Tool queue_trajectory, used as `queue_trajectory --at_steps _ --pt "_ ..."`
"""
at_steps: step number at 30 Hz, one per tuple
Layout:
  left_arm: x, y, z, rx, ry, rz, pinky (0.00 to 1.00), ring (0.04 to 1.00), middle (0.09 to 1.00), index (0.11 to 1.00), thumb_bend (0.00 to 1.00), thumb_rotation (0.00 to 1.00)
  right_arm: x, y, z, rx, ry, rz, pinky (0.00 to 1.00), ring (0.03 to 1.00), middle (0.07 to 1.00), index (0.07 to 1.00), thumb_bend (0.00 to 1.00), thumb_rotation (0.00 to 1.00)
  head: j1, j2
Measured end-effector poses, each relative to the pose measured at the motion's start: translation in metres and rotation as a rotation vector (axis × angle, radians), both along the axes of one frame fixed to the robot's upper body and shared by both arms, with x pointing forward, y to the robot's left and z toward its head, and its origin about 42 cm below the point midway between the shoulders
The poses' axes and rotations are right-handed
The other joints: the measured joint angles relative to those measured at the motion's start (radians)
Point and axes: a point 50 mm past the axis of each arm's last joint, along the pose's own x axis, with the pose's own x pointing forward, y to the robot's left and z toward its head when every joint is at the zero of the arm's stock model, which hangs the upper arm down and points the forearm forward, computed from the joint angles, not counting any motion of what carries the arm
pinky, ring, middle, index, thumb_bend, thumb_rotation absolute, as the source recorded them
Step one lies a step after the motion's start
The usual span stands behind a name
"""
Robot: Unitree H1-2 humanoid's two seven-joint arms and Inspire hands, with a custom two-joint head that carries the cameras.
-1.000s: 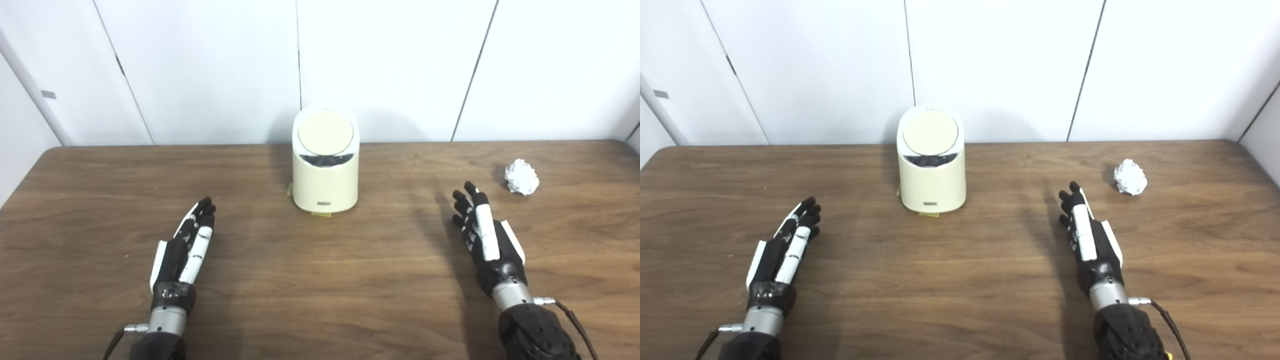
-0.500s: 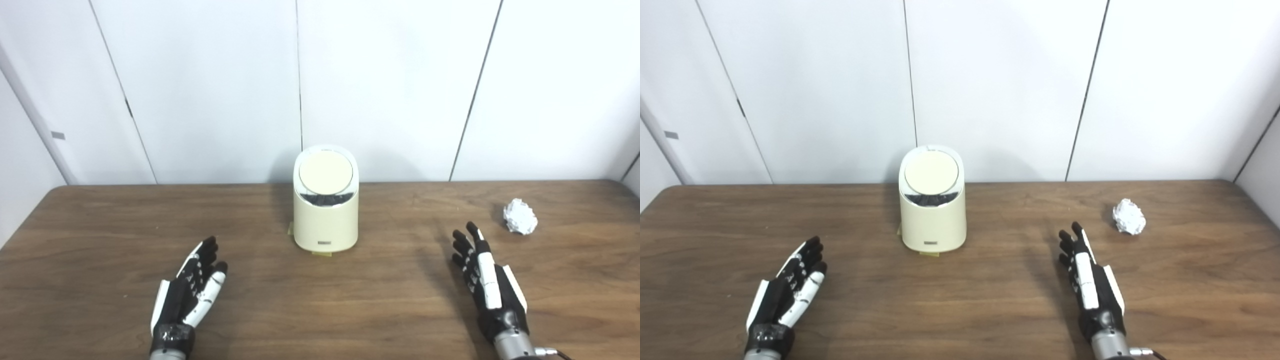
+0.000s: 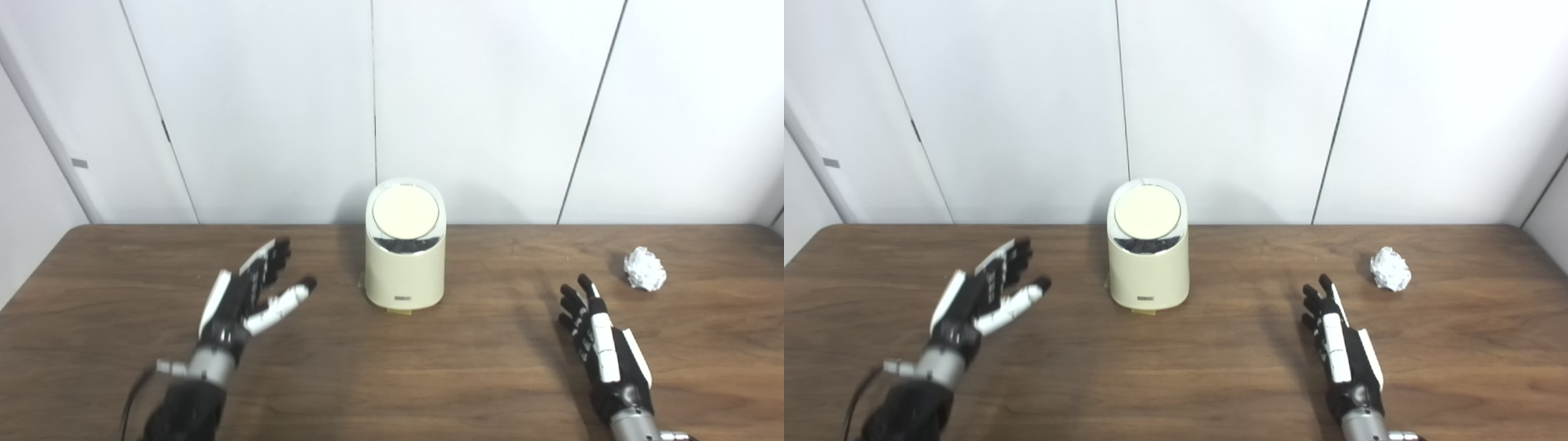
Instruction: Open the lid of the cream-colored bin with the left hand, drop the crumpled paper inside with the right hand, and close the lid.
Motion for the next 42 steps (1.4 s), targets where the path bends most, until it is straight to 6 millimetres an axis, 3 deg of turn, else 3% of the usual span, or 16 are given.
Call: queue_trajectory --at_steps 4,9,11,12,16,19,24,28,35,42 --pt "0.022 0.000 0.033 0.086 -0.030 -0.024 0.91 0.912 0.906 0.922 0.82 0.27 0.001 0.002 0.001 -0.003 0.000 0.004 0.95 0.959 0.939 0.987 0.62 1.00 -0.003 0.006" --pt "0.046 -0.020 0.073 0.174 -0.055 -0.113 0.93 0.938 0.940 0.949 0.82 0.21 0.003 0.005 0.001 -0.012 0.004 0.006 0.95 0.963 0.944 0.995 0.58 1.00 -0.005 0.008" --pt "0.059 -0.030 0.088 0.214 -0.072 -0.142 0.91 0.934 0.935 0.945 0.85 0.18 0.004 0.007 0.002 -0.009 0.006 0.007 0.95 0.956 0.933 0.992 0.57 1.00 -0.009 0.008" --pt "0.076 -0.041 0.111 0.282 -0.102 -0.162 0.85 0.921 0.933 0.943 0.90 0.20 0.006 0.011 0.003 -0.007 0.006 0.011 0.94 0.952 0.932 0.992 0.55 1.00 -0.009 0.008" --pt "0.098 -0.055 0.112 0.432 -0.006 -0.235 0.87 0.949 0.953 0.967 0.89 0.19 0.007 0.010 0.003 -0.022 0.006 0.006 0.94 0.957 0.934 0.999 0.56 1.00 -0.014 0.006" --pt "0.111 -0.058 0.126 0.462 0.025 -0.262 0.89 0.958 0.964 0.978 0.86 0.16 0.007 0.012 0.003 -0.029 0.004 0.009 0.95 0.969 0.945 1.000 0.56 1.00 -0.017 0.006" --pt "0.135 -0.083 0.151 0.488 0.066 -0.292 0.84 0.920 0.948 0.956 0.87 0.15 0.008 0.015 0.004 -0.041 0.003 0.019 0.95 0.972 0.947 1.000 0.54 1.00 -0.018 0.008" --pt "0.149 -0.103 0.154 0.533 0.116 -0.305 0.82 0.905 0.946 0.937 0.89 0.13 0.008 0.017 0.004 -0.043 0.003 0.024 0.96 0.979 0.955 1.000 0.54 1.00 -0.021 0.009" --pt "0.164 -0.120 0.148 0.579 0.186 -0.298 0.78 0.871 0.931 0.921 0.89 0.05 0.008 0.018 0.004 -0.047 0.003 0.027 0.96 0.985 0.961 1.000 0.56 1.00 -0.026 0.009" --pt "0.168 -0.144 0.148 0.706 0.187 -0.317 0.80 0.885 0.916 0.897 0.93 0.10 0.008 0.021 0.005 -0.051 0.003 0.031 0.97 0.985 0.965 1.000 0.54 1.00 -0.023 0.014"
